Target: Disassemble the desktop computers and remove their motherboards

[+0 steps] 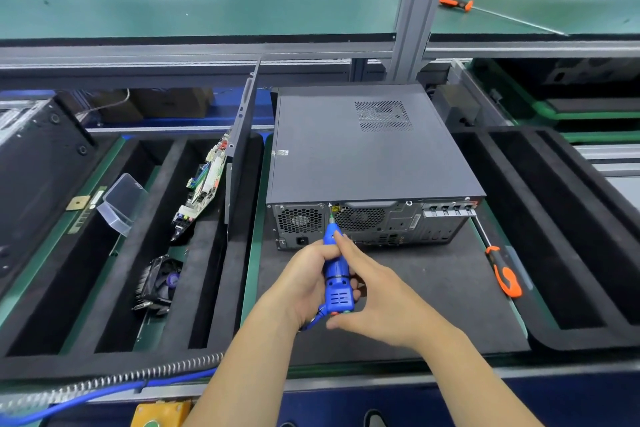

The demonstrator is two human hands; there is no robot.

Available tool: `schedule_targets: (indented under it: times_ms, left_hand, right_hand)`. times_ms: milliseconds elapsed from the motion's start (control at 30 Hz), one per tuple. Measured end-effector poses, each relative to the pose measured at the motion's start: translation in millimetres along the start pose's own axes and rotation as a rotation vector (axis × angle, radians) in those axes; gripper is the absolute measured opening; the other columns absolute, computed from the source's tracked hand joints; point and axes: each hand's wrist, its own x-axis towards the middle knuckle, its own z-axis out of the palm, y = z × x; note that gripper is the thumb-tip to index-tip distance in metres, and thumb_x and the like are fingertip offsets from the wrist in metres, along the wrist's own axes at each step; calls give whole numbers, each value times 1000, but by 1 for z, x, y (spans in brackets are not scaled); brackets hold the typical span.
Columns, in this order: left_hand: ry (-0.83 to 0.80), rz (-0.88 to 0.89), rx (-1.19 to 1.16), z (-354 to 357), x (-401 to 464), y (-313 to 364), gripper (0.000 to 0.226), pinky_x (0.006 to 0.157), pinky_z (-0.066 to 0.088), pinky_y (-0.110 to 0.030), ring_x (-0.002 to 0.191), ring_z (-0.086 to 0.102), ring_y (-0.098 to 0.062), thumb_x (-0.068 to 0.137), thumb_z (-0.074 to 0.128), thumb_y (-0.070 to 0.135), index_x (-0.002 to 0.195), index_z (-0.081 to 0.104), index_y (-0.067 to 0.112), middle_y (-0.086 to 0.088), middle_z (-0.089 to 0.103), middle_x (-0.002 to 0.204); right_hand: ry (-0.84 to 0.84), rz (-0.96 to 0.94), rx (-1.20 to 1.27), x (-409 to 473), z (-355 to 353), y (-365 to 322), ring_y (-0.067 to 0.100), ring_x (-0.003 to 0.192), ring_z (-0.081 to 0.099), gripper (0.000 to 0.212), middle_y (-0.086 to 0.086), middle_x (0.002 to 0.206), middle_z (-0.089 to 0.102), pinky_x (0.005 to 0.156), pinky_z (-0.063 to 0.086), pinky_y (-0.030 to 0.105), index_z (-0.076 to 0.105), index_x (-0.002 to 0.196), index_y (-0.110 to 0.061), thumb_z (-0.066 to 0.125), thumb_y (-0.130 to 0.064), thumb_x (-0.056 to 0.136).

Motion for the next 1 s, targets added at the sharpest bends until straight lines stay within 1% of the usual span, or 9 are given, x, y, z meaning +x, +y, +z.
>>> schedule_targets:
  times_ms: [133, 200, 467, 600, 667, 767, 800, 900, 1000]
  left_hand:
    - [11, 6, 5, 1, 0, 0, 28, 55, 53, -36, 57, 59, -27, 96, 53, 11, 123, 58, 8, -15, 62, 75]
    - [16, -2, 9, 2, -1, 1, 28, 55, 54, -36, 57, 59, -27, 95, 53, 12, 122, 58, 8, -15, 62, 75]
    - [3, -1, -19, 3, -3, 0, 19, 60, 51, -36, 58, 55, -26, 93, 55, 11, 113, 58, 8, -13, 59, 73]
    - [11, -6, -5, 1, -3, 1, 20, 58, 52, -35, 59, 55, -26, 95, 54, 13, 114, 58, 8, -13, 59, 74]
    - [19, -7, 2, 0, -3, 2, 19, 57, 51, -34, 59, 55, -27, 96, 54, 16, 113, 58, 8, -13, 59, 74]
    - [8, 0, 2, -1, -5, 2, 18, 55, 53, -35, 56, 56, -28, 96, 57, 16, 111, 57, 7, -13, 60, 73]
    - [17, 2, 7, -2, -4, 3, 19, 55, 54, -37, 56, 56, -28, 96, 58, 16, 112, 56, 6, -13, 59, 73]
    - [34, -3, 38, -5, -3, 4, 18, 56, 55, -38, 56, 56, -28, 96, 59, 17, 111, 56, 7, -13, 59, 72]
    - [35, -26, 62, -6, -4, 6, 16, 57, 55, -37, 56, 56, -26, 96, 60, 18, 108, 57, 7, -12, 59, 72]
  right_hand:
    - [-26, -30, -9, 0, -5, -1, -12, 137, 31, 117, -44, 154, 4, 100, 39, 16, -1, 144, -69, 81, -47, 64]
    - [-15, -31, -15, 0, -4, -2, -15, 133, 33, 116, -43, 155, 5, 98, 40, 16, -1, 144, -69, 81, -47, 65]
    - [30, -12, 9, -1, 5, 3, -12, 105, 54, 111, -18, 154, 35, 85, 44, 5, 1, 146, -67, 77, -42, 70]
    - [-8, -10, 59, -2, 2, 4, -9, 113, 52, 115, -36, 146, 34, 94, 47, 17, 6, 145, -68, 85, -44, 65]
    - [52, -9, 330, 1, 4, 1, -3, 105, 61, 99, -33, 127, 54, 88, 52, 19, 22, 148, -60, 81, -35, 73]
    - [430, 119, 751, 16, 6, 2, 15, 104, 70, 40, -6, 118, 71, 78, 58, 28, 55, 138, -25, 60, -26, 98]
    - [498, 203, 833, 24, 3, 1, 20, 101, 71, 30, 2, 112, 73, 75, 59, 31, 61, 130, -17, 57, -23, 100]
    - [455, 404, 944, 52, -10, -10, 23, 86, 74, 25, 14, 103, 75, 72, 58, 37, 68, 111, -4, 62, -25, 98]
    - [381, 494, 937, 77, -18, -25, 26, 81, 70, 30, 16, 98, 75, 82, 56, 44, 68, 103, -2, 65, -31, 95]
